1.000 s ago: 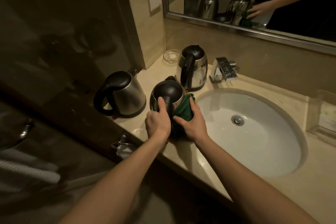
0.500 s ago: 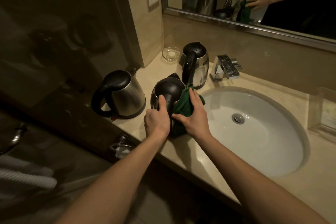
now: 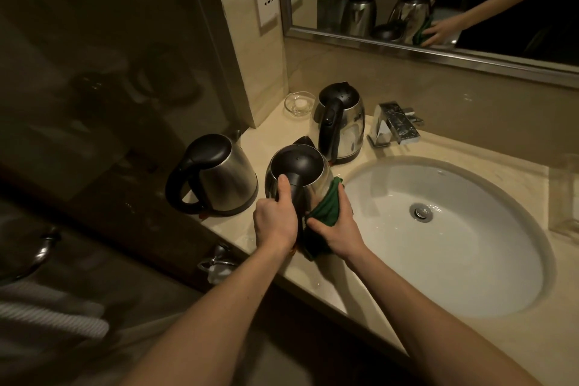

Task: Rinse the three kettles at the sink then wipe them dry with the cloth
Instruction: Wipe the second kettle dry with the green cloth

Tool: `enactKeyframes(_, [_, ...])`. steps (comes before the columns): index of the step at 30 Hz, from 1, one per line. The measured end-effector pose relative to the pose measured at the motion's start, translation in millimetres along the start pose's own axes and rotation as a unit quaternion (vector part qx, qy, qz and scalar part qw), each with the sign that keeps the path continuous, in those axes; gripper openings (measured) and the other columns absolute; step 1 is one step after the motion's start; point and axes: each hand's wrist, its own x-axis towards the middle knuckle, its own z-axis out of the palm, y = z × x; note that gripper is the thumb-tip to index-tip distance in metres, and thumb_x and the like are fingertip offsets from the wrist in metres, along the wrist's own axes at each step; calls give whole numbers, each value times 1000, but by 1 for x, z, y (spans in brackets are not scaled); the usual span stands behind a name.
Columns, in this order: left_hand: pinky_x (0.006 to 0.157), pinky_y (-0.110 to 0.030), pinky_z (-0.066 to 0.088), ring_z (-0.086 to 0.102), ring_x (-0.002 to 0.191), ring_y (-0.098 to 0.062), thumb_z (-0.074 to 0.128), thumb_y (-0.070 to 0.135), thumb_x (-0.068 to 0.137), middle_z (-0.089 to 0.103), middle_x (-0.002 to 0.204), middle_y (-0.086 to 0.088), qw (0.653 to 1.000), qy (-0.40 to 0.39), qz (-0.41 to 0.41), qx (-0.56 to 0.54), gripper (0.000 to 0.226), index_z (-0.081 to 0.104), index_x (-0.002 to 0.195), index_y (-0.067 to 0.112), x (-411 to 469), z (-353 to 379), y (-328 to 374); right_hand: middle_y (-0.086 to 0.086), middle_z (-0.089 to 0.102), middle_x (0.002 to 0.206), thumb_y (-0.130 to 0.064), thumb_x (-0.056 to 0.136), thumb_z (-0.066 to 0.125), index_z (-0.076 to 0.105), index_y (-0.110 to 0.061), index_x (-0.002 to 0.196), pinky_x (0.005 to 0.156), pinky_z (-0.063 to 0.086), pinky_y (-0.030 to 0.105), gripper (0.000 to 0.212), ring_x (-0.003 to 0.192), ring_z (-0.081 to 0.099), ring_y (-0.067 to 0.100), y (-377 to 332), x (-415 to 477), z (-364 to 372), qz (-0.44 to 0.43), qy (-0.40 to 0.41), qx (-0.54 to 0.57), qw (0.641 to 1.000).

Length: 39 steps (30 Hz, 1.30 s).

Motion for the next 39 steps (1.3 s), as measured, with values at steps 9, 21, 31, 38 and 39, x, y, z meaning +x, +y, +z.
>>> enactKeyframes(9, [61,-37,45,55,62,-24,31,89,68,56,70,-11,1000,-15,18,4,108,63,101,-8,4,-4,0,-3,36,149,-36,67,81,18,-26,150,112,35,44,105,136,36,15,10,8,-12,-9,-29,-41,999])
enactKeyframes(21, [57,-35,44,50,50,-22,38,66,96,51,56,-9,999,-10,40,13,69,52,64,6,6,-3,-3,-8,29,150,-26,82,73,15,-29,151,108,31,24,90,137,30,9,-9,24,-33,-62,-99,30,993])
enactKeyframes(31, [48,-31,41,47,40,-18,38,59,100,47,46,-4,998,-5,55,12,68,49,55,9,0,-3,1,-10,48,134,-35,92,59,34,-32,142,103,40,28,56,121,47,3,-18,20,-35,-10,-108,111,988])
enactKeyframes(38, [45,-29,39,46,41,-16,39,59,99,47,49,-4,999,-9,39,1,65,49,59,9,-1,-3,2,-10,42,142,-54,91,49,32,-36,145,104,38,34,60,127,43,10,-28,35,-29,17,-90,166,982])
enactKeyframes(39, [46,-29,39,47,43,-17,38,60,99,47,51,-5,999,-9,37,6,65,50,60,8,-1,-3,2,-8,45,139,-53,94,46,35,-34,144,102,39,34,55,124,45,12,-27,36,-26,42,-78,179,980])
